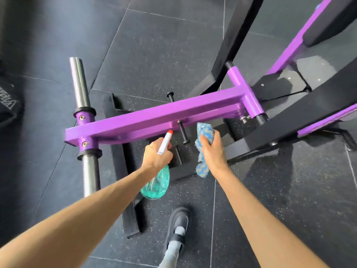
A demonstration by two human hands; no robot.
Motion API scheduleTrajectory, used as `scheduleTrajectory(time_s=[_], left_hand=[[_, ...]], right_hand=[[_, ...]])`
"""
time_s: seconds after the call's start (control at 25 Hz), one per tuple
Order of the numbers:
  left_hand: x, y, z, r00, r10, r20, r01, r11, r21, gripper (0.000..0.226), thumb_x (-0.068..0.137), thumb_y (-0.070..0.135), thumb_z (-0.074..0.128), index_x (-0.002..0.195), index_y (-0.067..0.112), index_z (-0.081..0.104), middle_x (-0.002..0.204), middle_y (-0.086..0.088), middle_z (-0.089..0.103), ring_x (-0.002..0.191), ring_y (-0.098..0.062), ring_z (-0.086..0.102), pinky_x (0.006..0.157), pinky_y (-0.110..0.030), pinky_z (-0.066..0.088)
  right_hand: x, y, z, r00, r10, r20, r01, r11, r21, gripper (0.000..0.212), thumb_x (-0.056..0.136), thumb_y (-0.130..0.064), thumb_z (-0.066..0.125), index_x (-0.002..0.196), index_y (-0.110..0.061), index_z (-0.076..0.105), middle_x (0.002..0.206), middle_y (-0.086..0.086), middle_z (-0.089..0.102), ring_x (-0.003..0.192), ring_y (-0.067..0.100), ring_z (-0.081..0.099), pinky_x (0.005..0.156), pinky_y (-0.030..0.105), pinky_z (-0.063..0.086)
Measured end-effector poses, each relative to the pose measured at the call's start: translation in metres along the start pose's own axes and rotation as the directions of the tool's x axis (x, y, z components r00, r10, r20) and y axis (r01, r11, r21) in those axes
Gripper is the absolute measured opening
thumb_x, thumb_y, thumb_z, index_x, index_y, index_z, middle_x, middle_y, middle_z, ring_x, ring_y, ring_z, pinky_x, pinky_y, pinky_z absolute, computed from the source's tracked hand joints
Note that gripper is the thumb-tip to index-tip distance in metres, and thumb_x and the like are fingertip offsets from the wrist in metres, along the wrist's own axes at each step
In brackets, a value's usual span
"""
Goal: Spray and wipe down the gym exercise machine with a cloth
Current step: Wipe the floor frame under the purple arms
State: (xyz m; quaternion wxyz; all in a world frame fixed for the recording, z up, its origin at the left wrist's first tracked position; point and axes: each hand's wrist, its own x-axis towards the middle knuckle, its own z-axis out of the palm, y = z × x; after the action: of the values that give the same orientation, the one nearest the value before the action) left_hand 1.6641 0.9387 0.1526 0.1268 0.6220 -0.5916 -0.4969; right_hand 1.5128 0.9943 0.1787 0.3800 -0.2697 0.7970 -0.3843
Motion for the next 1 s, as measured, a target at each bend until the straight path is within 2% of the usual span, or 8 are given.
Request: scheduleTrajectory(time_s=[0.2,0.4,0.6,0.68,0.76,0.84,0.92,1.0], left_hand=[[0.046,-0.005,0.034,0.991,-0.056,-0.121,0.05,0.997,-0.053,0.026,0.066,0.007,0.053,0.09,0.004,0.059,0.072,-0.002,0.055,0.064,-0.023,0.046,0.06,-0.033,0.043],[0.083,-0.01,0.061,0.965,-0.159,-0.21,0.142,0.985,-0.098,0.014,0.071,-0.005,0.053,0.084,0.001,0.055,0.069,-0.004,0.051,0.063,-0.023,0.042,0.058,-0.031,0.038],[0.101,-0.025,0.082,0.922,-0.164,-0.35,0.174,0.985,-0.002,0.021,0.068,0.003,0.05,0.065,0.017,0.035,0.058,0.003,0.042,0.052,-0.017,0.034,0.048,-0.029,0.023],[0.111,-0.034,0.094,0.892,-0.134,-0.431,0.179,0.982,0.065,0.006,0.067,0.012,0.045,0.07,0.015,0.041,0.057,0.004,0.041,0.054,-0.02,0.036,0.048,-0.029,0.022],[0.12,-0.049,0.112,0.846,-0.139,-0.514,0.204,0.976,0.071,0.025,0.063,0.019,0.039,0.084,0.013,0.052,0.059,0.005,0.042,0.059,-0.024,0.036,0.048,-0.028,0.021],[0.121,-0.06,0.125,0.782,-0.141,-0.607,0.174,0.985,-0.004,0.042,0.06,0.021,0.038,0.096,0.011,0.058,0.064,0.002,0.046,0.065,-0.028,0.042,0.051,-0.032,0.027],[0.119,-0.065,0.129,0.742,-0.137,-0.656,0.077,0.99,-0.12,0.044,0.06,0.019,0.043,0.099,0.003,0.058,0.074,-0.01,0.055,0.073,-0.033,0.049,0.063,-0.039,0.036],[0.115,-0.079,0.128,0.67,-0.168,-0.723,-0.011,0.972,-0.236,0.041,0.059,0.017,0.047,0.095,-0.002,0.058,0.084,-0.019,0.061,0.078,-0.035,0.053,0.073,-0.043,0.04]], right_hand=[[0.072,0.006,-0.015,0.994,-0.037,0.107,0.049,0.992,-0.112,0.028,0.097,-0.021,0.048,0.123,-0.013,0.046,0.1,-0.002,0.054,0.084,0.009,0.055,0.067,0.021,0.042],[0.116,0.017,0.021,0.967,-0.084,0.241,0.12,0.983,-0.14,0.031,0.097,-0.019,0.048,0.127,-0.013,0.046,0.109,0.002,0.055,0.075,-0.003,0.05,0.054,-0.001,0.037],[0.139,0.028,0.053,0.846,-0.353,0.399,0.433,0.892,-0.127,0.036,0.092,-0.01,0.054,0.128,-0.007,0.048,0.119,0.007,0.056,0.103,0.019,0.053,0.078,0.009,0.033],[0.152,0.04,0.054,0.765,-0.505,0.401,0.588,0.801,-0.112,0.038,0.09,-0.006,0.055,0.127,-0.004,0.049,0.121,0.009,0.055,0.108,0.022,0.051,0.087,0.014,0.032],[0.166,0.055,0.051,0.604,-0.698,0.384,0.782,0.612,-0.117,0.042,0.086,-0.001,0.054,0.128,-0.002,0.05,0.124,0.012,0.054,0.114,0.025,0.048,0.1,0.024,0.034],[0.186,0.065,0.058,0.286,-0.85,0.443,0.954,0.211,-0.211,0.049,0.078,0.002,0.051,0.127,-0.005,0.054,0.13,0.014,0.053,0.123,0.028,0.043,0.111,0.042,0.03],[0.216,0.068,0.078,-0.094,-0.802,0.59,0.913,-0.306,-0.271,0.049,0.08,-0.001,0.048,0.125,-0.014,0.059,0.135,0.011,0.053,0.129,0.029,0.043,0.113,0.047,0.024],[0.246,0.068,0.102,-0.33,-0.587,0.739,0.687,-0.686,-0.238,0.048,0.086,-0.005,0.042,0.129,-0.018,0.058,0.143,0.006,0.048,0.133,0.026,0.044,0.113,0.045,0.02]])
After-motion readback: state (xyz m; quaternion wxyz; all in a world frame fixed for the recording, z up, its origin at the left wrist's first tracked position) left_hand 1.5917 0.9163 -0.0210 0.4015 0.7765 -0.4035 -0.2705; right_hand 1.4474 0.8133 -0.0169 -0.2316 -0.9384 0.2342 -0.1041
